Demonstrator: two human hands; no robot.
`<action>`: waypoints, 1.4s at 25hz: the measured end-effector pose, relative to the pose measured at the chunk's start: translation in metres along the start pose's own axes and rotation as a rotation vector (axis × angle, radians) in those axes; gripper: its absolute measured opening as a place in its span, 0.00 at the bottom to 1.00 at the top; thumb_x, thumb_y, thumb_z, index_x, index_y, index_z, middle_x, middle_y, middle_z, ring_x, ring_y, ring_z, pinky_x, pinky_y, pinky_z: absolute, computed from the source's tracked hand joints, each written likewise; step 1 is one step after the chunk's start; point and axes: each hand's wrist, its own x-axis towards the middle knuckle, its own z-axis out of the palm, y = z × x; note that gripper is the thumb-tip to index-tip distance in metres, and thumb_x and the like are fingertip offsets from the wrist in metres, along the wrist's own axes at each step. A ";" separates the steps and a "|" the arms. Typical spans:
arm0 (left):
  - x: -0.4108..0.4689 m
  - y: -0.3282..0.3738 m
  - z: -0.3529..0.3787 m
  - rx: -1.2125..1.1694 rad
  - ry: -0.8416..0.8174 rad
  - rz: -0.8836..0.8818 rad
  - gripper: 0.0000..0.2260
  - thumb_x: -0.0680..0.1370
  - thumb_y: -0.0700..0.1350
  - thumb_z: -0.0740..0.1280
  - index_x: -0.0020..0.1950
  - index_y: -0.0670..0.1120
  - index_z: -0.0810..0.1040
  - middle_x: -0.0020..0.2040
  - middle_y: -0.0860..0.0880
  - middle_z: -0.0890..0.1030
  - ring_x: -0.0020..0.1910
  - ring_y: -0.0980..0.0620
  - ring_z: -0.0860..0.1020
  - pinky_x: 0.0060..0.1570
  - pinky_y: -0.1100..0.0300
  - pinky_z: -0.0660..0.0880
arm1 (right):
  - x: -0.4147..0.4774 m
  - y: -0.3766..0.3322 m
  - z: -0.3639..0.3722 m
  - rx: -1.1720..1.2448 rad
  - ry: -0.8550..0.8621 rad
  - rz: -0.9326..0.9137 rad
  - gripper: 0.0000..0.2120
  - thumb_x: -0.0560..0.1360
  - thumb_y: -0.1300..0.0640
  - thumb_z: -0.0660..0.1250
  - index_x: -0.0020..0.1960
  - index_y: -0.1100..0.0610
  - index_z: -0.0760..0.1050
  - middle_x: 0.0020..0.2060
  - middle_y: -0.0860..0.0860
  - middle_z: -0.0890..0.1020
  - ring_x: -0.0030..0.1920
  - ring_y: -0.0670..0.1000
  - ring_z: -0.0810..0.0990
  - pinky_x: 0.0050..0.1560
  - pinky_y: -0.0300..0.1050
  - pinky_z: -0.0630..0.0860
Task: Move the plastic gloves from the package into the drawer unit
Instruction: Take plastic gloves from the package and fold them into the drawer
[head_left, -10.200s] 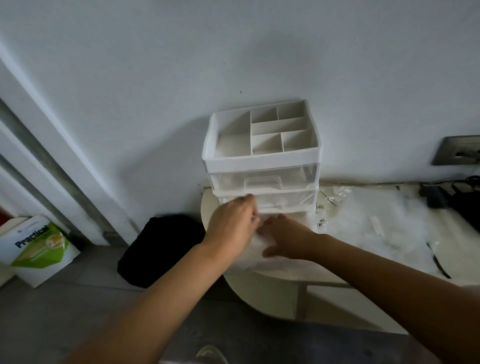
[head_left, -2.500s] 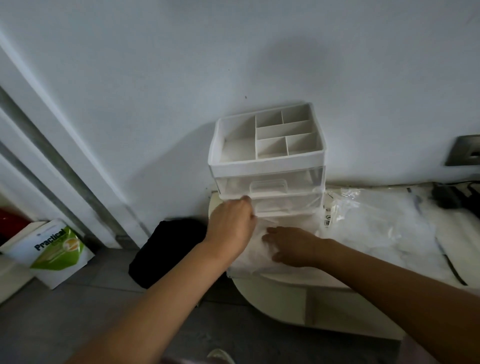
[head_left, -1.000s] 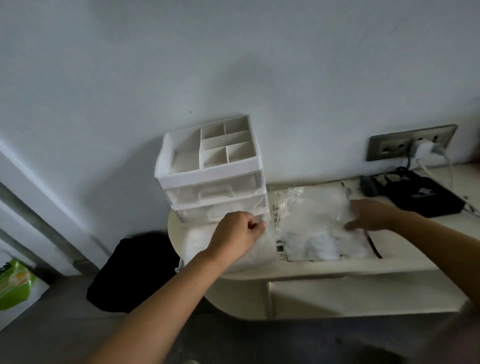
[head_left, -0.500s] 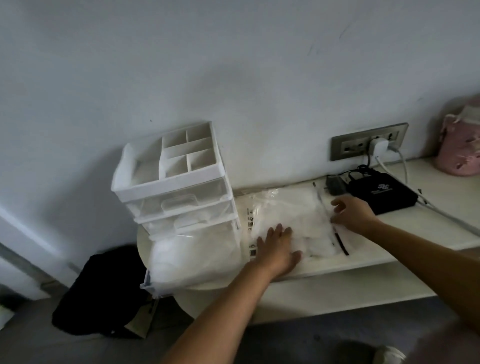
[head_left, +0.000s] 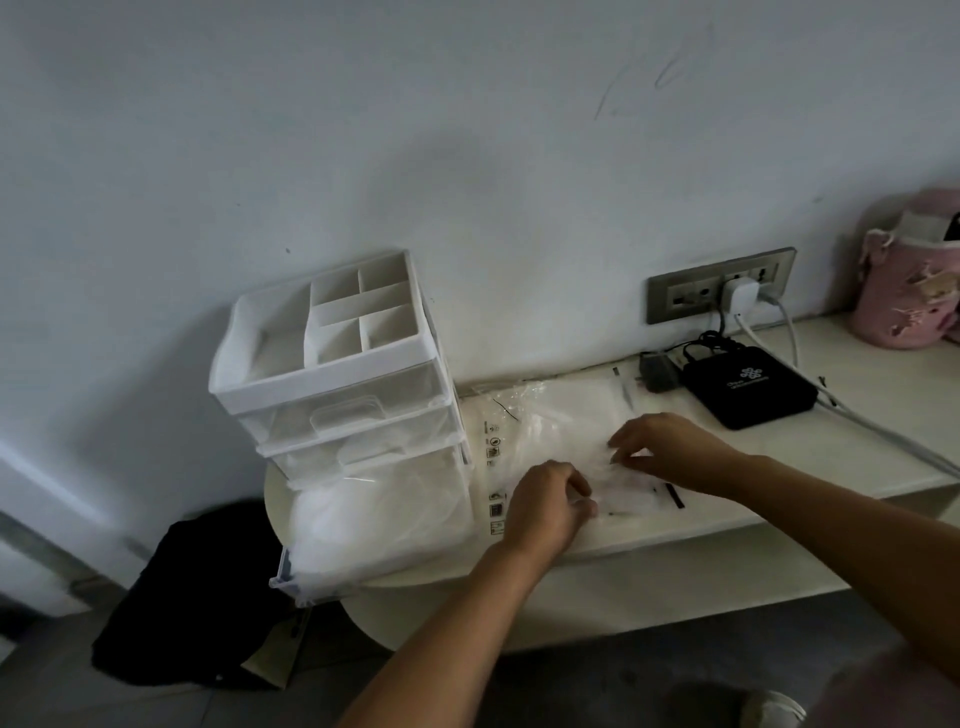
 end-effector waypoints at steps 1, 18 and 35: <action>-0.001 0.000 0.000 0.010 0.009 -0.012 0.15 0.72 0.46 0.73 0.56 0.46 0.76 0.55 0.49 0.79 0.55 0.52 0.76 0.53 0.62 0.71 | 0.001 -0.004 -0.003 0.043 0.022 0.031 0.09 0.75 0.55 0.68 0.54 0.51 0.82 0.57 0.46 0.81 0.55 0.42 0.78 0.55 0.32 0.69; -0.007 0.004 -0.149 -0.412 -0.110 -0.124 0.10 0.74 0.48 0.71 0.47 0.42 0.82 0.39 0.42 0.80 0.32 0.50 0.75 0.31 0.63 0.73 | 0.021 -0.045 -0.060 1.230 0.188 0.462 0.23 0.73 0.39 0.63 0.54 0.58 0.73 0.50 0.53 0.80 0.53 0.52 0.78 0.55 0.47 0.73; -0.060 -0.053 -0.230 -0.242 -0.381 -0.242 0.15 0.70 0.52 0.73 0.45 0.40 0.83 0.34 0.41 0.76 0.29 0.51 0.67 0.25 0.68 0.66 | 0.044 -0.174 -0.028 1.138 -0.211 0.155 0.19 0.80 0.44 0.55 0.55 0.57 0.77 0.29 0.50 0.75 0.26 0.46 0.66 0.26 0.37 0.65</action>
